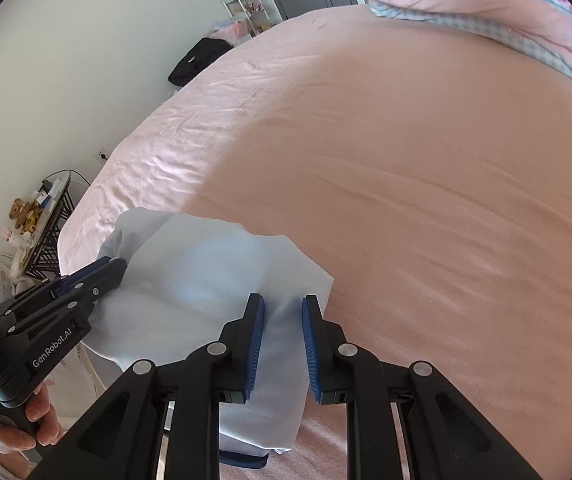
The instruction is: Fold clothes
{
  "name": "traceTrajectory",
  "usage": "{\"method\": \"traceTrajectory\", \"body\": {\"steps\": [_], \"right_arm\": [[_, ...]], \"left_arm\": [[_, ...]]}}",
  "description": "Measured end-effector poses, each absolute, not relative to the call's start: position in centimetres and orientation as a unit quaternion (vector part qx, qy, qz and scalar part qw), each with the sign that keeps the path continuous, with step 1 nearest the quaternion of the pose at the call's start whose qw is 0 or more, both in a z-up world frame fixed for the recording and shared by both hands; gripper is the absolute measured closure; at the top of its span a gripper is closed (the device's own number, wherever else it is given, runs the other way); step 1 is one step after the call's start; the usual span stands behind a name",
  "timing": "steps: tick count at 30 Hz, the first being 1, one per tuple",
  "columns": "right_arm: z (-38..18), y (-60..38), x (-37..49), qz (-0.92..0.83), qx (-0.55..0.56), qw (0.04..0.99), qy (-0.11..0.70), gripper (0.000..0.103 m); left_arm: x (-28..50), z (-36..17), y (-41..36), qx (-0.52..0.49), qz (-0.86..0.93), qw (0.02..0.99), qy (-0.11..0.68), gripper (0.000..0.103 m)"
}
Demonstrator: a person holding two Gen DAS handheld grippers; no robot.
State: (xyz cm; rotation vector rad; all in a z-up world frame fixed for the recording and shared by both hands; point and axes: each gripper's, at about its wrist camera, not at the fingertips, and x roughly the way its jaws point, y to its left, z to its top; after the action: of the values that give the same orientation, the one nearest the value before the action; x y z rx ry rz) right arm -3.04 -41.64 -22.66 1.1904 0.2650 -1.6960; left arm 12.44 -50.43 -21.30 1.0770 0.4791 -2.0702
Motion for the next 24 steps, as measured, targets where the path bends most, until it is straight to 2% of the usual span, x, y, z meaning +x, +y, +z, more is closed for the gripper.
{"method": "traceTrajectory", "body": {"steps": [3, 7, 8, 9, 11, 13, 14, 16, 17, 18, 24], "right_arm": [[-22.6, -41.5, -2.9, -0.702, 0.491, 0.503, 0.114, 0.084], [-21.8, -41.0, -2.6, -0.709, 0.479, 0.502, 0.125, 0.073], [-21.5, -40.8, -2.7, -0.707, 0.483, 0.503, 0.118, 0.064], [-21.2, -40.5, -2.7, -0.705, 0.487, 0.504, 0.111, 0.049], [-20.7, -39.8, -2.8, -0.696, 0.494, 0.515, 0.082, 0.035], [-19.8, -39.3, -2.5, -0.696, 0.484, 0.526, 0.072, 0.033], [-19.3, -39.2, -2.2, -0.700, 0.475, 0.526, 0.082, 0.033], [-18.2, -39.2, -1.5, -0.706, 0.458, 0.529, 0.109, 0.033], [-17.6, -39.1, -1.1, -0.708, 0.450, 0.531, 0.121, 0.033], [-17.0, -38.8, -0.7, -0.707, 0.446, 0.535, 0.125, 0.033], [-13.9, -36.4, 0.8, -0.704, 0.426, 0.552, 0.135, 0.029]], "left_arm": [[12.5, -20.8, -50.1, 0.420, -0.801, 0.378, 0.196, 0.089], [12.0, -19.1, -48.8, 0.428, -0.795, 0.388, 0.186, 0.089], [12.0, -18.5, -48.5, 0.428, -0.795, 0.388, 0.186, 0.089], [12.1, -17.9, -48.2, 0.422, -0.797, 0.387, 0.191, 0.089], [12.4, -16.6, -47.6, 0.404, -0.806, 0.383, 0.203, 0.088], [12.7, -15.3, -47.2, 0.388, -0.811, 0.383, 0.210, 0.087], [12.8, -14.7, -47.0, 0.384, -0.811, 0.389, 0.211, 0.082], [13.1, -13.9, -46.2, 0.380, -0.808, 0.401, 0.206, 0.061], [13.2, -13.5, -45.7, 0.377, -0.808, 0.404, 0.205, 0.046], [13.4, -13.2, -45.3, 0.374, -0.808, 0.406, 0.204, 0.040], [14.6, -11.3, -42.4, 0.357, -0.812, 0.418, 0.196, 0.030]]}}
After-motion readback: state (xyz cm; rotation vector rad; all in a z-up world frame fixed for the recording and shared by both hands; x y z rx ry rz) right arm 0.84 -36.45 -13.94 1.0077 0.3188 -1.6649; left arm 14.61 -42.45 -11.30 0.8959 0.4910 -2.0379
